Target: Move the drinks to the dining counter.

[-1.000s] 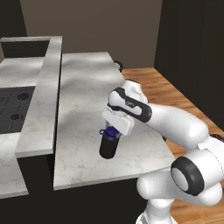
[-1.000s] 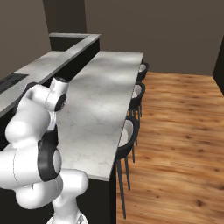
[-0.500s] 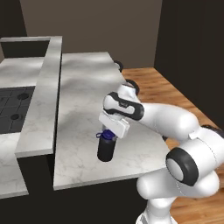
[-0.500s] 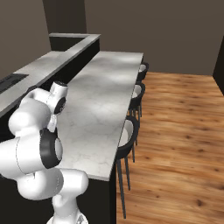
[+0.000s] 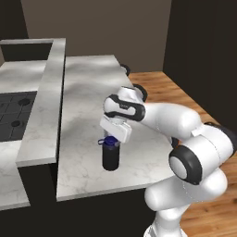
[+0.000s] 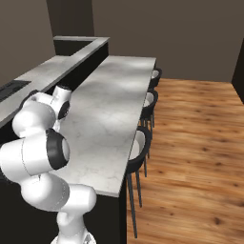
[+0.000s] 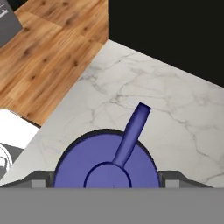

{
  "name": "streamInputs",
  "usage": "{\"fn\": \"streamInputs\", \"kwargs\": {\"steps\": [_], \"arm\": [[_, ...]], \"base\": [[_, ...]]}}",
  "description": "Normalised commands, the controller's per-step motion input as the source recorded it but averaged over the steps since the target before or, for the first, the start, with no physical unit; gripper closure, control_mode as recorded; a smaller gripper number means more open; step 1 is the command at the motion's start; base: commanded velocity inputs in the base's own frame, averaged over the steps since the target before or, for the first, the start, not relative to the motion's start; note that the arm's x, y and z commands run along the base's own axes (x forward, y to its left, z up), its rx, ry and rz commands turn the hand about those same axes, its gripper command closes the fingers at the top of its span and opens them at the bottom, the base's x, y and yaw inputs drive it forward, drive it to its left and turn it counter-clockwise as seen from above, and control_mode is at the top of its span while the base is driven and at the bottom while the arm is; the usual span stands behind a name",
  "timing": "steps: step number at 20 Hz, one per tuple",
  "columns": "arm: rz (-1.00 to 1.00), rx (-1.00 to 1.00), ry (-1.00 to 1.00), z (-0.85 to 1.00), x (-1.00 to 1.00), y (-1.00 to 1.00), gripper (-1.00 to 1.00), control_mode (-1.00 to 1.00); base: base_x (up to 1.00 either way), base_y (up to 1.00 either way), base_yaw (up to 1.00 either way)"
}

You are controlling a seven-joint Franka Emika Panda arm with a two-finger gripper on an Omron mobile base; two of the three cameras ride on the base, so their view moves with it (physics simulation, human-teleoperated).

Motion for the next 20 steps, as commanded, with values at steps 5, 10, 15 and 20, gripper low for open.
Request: {"fn": "streamInputs", "kwargs": {"steps": [5, 10, 15, 20], "arm": [[0.03, 0.00, -0.09, -0.18, -0.02, 0.00, -1.00, -1.00], [0.04, 0.00, -0.14, 0.01, -0.08, 0.00, -1.00, -1.00], [0.06, 0.00, -0.13, 0.15, -0.08, 0.00, -1.00, -1.00], [0.05, 0.00, -0.04, 0.12, 0.00, -0.02, -1.00, -1.00]], "base": [[0.00, 0.00, 0.00], [0.00, 0.00, 0.00], [0.00, 0.00, 0.00], [0.00, 0.00, 0.00]]}}
